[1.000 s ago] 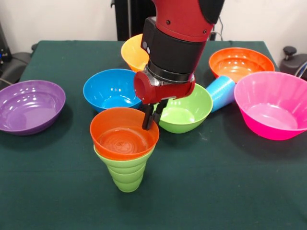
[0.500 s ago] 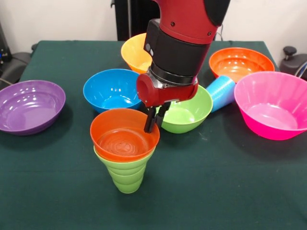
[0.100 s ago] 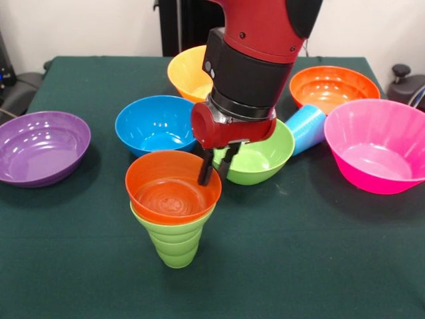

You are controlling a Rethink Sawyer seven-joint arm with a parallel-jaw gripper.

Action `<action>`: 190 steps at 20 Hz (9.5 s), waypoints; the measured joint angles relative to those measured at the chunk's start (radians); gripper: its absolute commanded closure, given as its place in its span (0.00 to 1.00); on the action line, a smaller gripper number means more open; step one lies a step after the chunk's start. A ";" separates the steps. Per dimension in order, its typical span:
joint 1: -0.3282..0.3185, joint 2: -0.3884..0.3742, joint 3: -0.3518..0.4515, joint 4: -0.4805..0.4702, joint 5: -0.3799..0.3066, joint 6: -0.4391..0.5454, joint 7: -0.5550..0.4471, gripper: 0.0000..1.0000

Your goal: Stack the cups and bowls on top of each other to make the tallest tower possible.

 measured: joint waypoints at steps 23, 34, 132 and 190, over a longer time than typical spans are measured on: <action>0.000 -0.002 0.000 0.016 0.000 0.000 0.022 0.00; 0.000 -0.147 0.000 0.100 0.009 0.000 0.022 0.00; -0.948 -0.186 0.285 0.960 -0.526 -0.657 0.022 0.00; -0.498 -0.184 0.239 0.570 -0.209 -0.338 0.030 0.00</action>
